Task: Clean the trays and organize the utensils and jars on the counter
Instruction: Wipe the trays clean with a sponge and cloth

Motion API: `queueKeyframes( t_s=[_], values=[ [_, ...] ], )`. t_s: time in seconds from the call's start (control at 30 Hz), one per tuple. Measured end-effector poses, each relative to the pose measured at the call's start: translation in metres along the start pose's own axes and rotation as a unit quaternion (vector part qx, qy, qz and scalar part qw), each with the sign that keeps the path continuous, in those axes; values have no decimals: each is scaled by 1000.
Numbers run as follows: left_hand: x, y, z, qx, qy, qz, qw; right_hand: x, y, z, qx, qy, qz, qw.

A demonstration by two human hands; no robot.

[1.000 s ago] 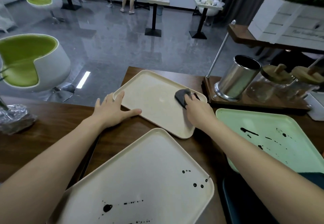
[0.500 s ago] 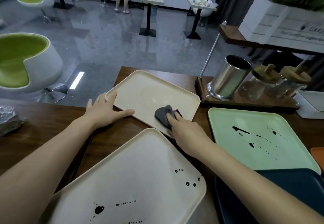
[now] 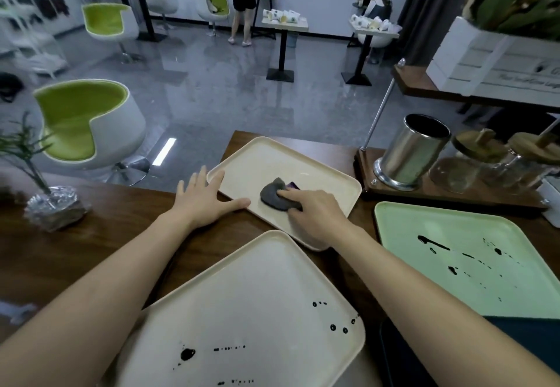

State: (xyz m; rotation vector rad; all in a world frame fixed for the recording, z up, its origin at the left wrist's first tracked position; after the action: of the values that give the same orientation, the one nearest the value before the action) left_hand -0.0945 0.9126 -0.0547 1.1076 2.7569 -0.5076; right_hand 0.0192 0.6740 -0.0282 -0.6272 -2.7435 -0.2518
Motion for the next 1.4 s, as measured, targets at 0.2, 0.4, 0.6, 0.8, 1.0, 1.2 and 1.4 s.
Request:
queueKeyframes(
  t_s=[0.2,0.4,0.6,0.8,1.0,1.2,1.4],
  values=[
    [2,-68,-5,-131,-48,2,990,-7,-26,-37,-76,239,1,968],
    [39,-177,-6,-163,-105,-87,977,39,-69,-43,-67,257,-90,960],
    [68,-300,37,-147,-168,-193,955,86,-108,-18,81,19,-235,968],
    [90,-342,76,-126,-198,-252,939,93,-111,25,92,-12,-269,959],
    [96,-334,88,-160,-193,-242,937,127,-103,49,84,-26,-306,948],
    [94,-335,95,-203,-202,-238,928,179,-110,82,62,-60,-416,905],
    [95,-335,97,-219,-196,-241,925,166,-154,59,72,-61,-483,870]
  ],
)
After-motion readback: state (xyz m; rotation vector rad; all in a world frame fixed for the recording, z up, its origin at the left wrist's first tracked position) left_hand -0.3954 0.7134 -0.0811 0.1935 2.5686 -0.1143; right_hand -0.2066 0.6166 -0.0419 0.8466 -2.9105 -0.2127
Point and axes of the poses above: each hand's wrist, its own y-axis towards the middle knuckle, its own z-axis out of the palm, x = y × z, the point moved 1 cm from there along y, towards the middle knuckle, and after that the axes turned 14 degrees about -z, right-handed, at the moved point
